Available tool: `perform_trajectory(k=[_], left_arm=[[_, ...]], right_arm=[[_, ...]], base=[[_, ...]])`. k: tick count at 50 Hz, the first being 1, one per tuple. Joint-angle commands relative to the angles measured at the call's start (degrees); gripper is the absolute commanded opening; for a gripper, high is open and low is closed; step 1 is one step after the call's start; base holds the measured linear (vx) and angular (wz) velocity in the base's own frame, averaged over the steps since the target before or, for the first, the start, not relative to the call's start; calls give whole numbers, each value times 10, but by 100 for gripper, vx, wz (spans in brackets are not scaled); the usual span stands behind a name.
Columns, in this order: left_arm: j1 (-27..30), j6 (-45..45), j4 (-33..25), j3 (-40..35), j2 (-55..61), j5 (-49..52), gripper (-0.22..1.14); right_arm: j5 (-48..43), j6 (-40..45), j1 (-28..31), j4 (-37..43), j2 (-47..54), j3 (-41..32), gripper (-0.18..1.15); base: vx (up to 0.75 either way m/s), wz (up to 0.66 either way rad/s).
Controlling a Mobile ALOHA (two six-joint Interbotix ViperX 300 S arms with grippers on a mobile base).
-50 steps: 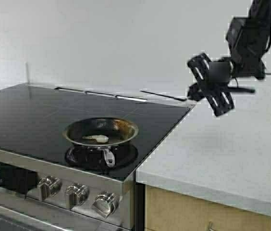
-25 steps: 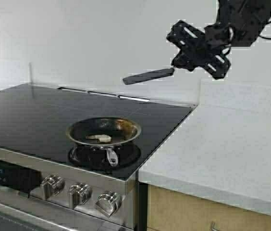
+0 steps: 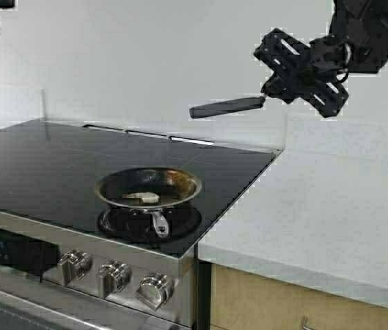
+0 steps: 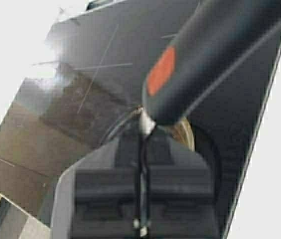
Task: Add oil to the pan and cook the shrimp and serve it
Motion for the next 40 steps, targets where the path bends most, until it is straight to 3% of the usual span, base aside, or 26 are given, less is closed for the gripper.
perform_trajectory(k=[1,11,28,40], left_arm=[[-5,-2,-3,-19,61,-6,102],[-51,-29,-30,-45,185,-43,101],[-120,-128,-29,-54,434,-266,101],[-127,-243,49,-76,589,-398,101]], right_arm=[[-20,-9,1,3,-18,-4,10],[-25,-39,2,11,-19,-4,10],[-25,-55,2,11,-18,-3,10],[-25,-52,2,16,-18,-2,10]], base=[[0,0],[0,0],[0,0],[0,0]])
